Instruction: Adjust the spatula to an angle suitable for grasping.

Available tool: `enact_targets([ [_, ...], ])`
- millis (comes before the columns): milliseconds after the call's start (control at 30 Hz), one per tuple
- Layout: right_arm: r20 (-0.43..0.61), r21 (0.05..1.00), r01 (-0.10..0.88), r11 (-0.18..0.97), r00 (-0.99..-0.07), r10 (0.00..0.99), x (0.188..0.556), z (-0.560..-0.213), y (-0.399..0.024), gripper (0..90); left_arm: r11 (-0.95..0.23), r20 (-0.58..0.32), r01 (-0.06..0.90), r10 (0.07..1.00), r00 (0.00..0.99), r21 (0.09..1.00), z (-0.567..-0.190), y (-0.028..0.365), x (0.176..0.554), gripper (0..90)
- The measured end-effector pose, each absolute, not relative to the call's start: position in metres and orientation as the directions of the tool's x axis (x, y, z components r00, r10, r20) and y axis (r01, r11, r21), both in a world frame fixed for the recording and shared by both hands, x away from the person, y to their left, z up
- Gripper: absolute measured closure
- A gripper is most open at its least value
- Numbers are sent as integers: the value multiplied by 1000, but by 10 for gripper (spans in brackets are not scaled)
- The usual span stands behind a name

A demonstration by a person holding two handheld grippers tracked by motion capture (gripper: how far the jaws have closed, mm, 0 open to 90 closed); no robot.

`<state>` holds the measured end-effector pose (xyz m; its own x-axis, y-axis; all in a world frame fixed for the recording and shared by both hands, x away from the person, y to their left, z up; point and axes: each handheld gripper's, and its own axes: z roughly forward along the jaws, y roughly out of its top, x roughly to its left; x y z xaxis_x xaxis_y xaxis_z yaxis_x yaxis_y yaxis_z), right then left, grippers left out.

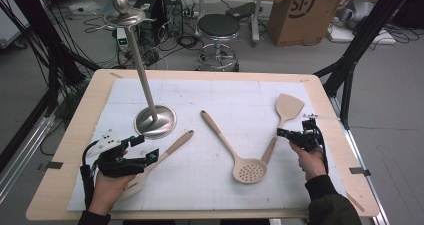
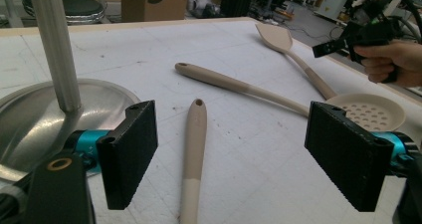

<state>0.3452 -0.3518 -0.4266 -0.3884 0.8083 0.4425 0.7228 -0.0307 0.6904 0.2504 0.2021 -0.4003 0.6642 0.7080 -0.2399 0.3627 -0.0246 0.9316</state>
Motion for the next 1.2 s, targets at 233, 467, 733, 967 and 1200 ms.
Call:
enact_targets([
  [233,450,660,750,26,-423,786,308,-446,-348,897,-17,-239,353,708,665,935,-396,203,248,214],
  [467,453,618,780,99,-457,765,287,-458,-332,896,-17,-234,346,707,668,938,-394,203,247,215],
  [733,464,610,783,120,-476,747,298,-458,-320,896,-24,-229,346,705,671,938,-394,201,247,214],
  [967,473,611,780,137,-499,726,327,-458,-305,896,-20,-230,343,707,668,939,-393,203,247,215],
  [1200,482,617,776,129,-502,718,351,-458,-295,896,-18,-231,347,712,663,938,-394,205,248,215],
])
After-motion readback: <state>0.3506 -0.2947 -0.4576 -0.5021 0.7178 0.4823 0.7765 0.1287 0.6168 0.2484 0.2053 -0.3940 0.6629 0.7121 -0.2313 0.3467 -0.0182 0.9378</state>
